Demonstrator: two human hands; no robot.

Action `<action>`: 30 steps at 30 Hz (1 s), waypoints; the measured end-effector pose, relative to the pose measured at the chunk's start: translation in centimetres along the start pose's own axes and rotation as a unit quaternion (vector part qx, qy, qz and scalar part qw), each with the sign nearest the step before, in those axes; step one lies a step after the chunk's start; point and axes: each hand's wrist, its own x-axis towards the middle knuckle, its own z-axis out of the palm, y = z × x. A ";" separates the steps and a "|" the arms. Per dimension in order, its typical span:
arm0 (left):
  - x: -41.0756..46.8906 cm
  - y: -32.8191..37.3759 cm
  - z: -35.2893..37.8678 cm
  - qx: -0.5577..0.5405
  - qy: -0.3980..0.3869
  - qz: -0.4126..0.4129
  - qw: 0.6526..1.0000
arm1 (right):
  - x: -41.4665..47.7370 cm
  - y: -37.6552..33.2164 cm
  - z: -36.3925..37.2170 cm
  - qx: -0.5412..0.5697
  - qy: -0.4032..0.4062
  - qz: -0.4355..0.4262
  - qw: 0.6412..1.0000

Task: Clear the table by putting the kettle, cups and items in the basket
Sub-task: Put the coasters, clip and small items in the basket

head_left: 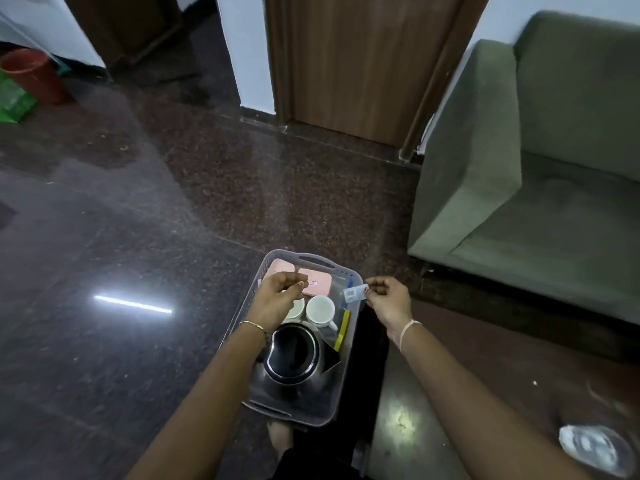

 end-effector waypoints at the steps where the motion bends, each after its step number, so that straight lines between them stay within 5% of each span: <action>1: 0.6 -0.3 -0.5 0.008 -0.005 -0.006 1.000 | 0.7 0.2 0.6 -0.058 0.004 -0.019 0.998; 7: 4.3 -2.2 -1.9 0.049 -0.036 -0.027 0.998 | 4.5 1.0 3.0 -0.338 -0.054 -0.132 0.930; 11: 6.2 -3.4 -2.1 0.062 -0.052 -0.047 0.996 | 6.6 1.6 4.8 -0.431 -0.096 -0.156 0.883; 15: 7.5 -4.4 -2.0 0.078 -0.070 -0.072 0.992 | 7.7 2.1 6.3 -0.469 -0.134 -0.164 0.857; 30: 8.1 -5.2 -0.9 0.108 -0.086 -0.077 0.987 | 6.9 3.5 6.7 -0.494 -0.124 -0.165 0.845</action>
